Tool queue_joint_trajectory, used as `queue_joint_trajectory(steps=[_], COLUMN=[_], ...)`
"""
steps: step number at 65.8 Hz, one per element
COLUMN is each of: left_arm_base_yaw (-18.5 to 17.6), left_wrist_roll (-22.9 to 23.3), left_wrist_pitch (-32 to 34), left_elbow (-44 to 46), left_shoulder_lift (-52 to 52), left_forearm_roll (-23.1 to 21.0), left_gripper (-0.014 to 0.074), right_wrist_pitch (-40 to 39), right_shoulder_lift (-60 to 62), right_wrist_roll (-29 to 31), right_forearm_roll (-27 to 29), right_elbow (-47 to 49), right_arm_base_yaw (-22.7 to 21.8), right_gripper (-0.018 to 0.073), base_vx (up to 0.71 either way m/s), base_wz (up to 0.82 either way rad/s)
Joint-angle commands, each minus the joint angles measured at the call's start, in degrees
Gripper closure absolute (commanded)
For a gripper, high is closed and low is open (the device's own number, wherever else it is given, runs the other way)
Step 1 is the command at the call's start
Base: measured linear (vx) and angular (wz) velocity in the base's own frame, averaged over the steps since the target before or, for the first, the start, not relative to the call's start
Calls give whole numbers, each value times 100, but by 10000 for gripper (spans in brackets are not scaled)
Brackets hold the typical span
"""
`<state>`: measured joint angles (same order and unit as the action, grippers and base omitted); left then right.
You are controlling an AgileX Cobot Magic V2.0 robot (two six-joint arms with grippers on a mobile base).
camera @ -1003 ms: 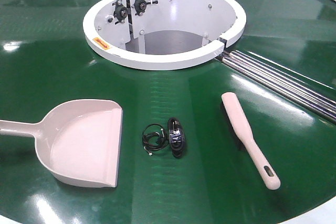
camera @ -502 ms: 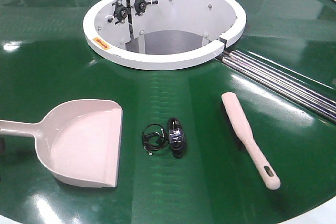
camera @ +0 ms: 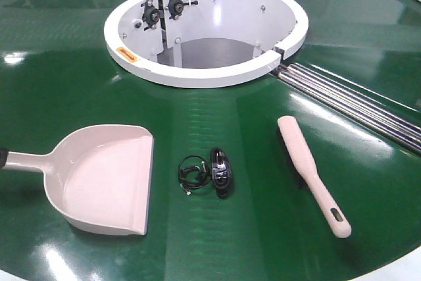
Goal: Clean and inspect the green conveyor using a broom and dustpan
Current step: 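Reach the left gripper to the pink dustpan handle and grasp it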
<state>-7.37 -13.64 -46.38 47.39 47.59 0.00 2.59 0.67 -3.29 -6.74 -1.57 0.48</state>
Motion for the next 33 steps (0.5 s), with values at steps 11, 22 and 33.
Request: queue_joint_trajectory(steps=[11,22,33], left_arm_base_yaw=[-29,-29,-29], left_wrist_roll=[-1078,-1691,-3336], left_wrist_pitch=[-1210,-1849,-2007], left_elbow=[1478,1917,1976], left_shoulder_lift=[1556,2402,2890], left_forearm_roll=[306,732,1463], left_gripper=[31,31,31], right_wrist_pitch=[-397,-397,-397], right_shoulder_lift=[65,65,65], right_wrist_roll=[7,7,7], right_forearm_roll=[-36,-36,-36], right_elbow=[-17,-17,-17], right_arm_base_yaw=[-27,-27,-27], right_gripper=[568,568,568], base_vx=[0,0,0], base_wz=[0,0,0])
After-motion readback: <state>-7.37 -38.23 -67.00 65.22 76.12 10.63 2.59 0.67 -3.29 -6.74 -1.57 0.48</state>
